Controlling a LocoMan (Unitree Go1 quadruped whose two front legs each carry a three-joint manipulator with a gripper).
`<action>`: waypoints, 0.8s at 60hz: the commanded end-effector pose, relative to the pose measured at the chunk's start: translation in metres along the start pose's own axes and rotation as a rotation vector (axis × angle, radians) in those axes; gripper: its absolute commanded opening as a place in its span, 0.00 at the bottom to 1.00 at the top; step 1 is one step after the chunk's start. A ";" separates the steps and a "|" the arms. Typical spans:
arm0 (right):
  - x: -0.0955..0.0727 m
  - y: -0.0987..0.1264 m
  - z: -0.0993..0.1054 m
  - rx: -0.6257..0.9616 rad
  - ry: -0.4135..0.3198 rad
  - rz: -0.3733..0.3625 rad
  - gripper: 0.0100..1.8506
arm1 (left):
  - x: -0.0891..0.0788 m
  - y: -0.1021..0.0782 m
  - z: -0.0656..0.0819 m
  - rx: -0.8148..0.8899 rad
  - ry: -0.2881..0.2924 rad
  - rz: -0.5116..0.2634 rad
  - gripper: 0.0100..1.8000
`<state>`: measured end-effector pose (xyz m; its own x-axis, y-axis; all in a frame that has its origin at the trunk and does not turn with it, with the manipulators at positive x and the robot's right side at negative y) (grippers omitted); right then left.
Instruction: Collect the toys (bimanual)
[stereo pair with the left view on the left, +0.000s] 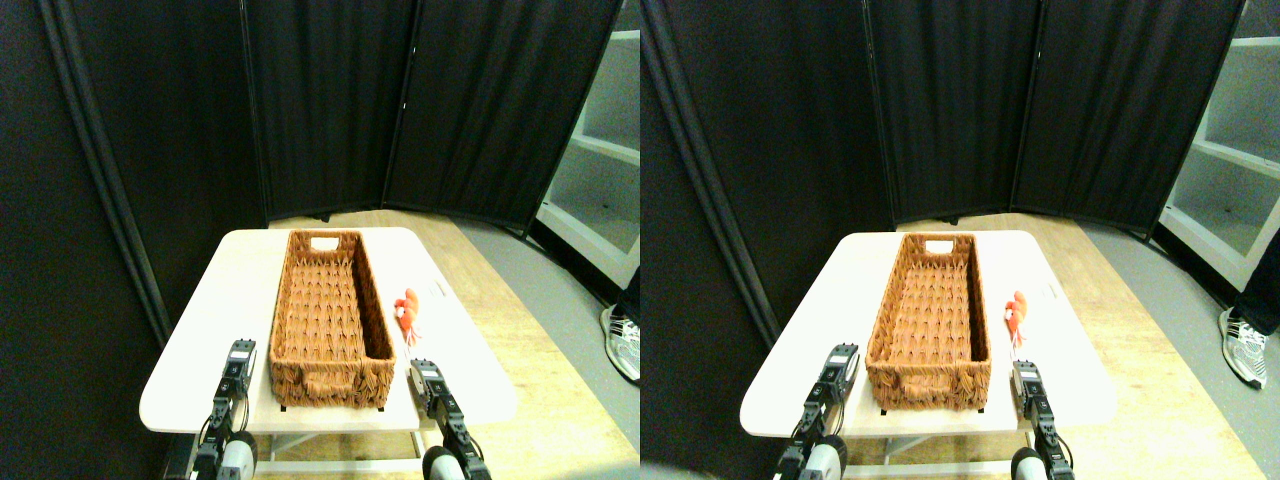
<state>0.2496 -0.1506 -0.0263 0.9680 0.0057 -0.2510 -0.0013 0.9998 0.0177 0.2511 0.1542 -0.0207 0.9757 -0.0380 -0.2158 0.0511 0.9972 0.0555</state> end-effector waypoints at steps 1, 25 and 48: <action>0.001 0.002 0.006 -0.009 -0.033 0.007 0.00 | 0.000 0.000 0.005 0.001 -0.028 -0.001 0.00; 0.001 0.002 0.007 -0.007 -0.047 0.026 0.00 | -0.004 0.003 0.008 -0.038 -0.059 -0.002 0.00; 0.004 0.001 0.016 0.033 -0.074 0.037 0.00 | -0.001 0.002 0.009 -0.124 -0.145 -0.087 0.10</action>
<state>0.2533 -0.1497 -0.0185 0.9773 0.0365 -0.2085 -0.0278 0.9986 0.0446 0.2487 0.1565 -0.0188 0.9857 -0.1120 -0.1258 0.1033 0.9919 -0.0735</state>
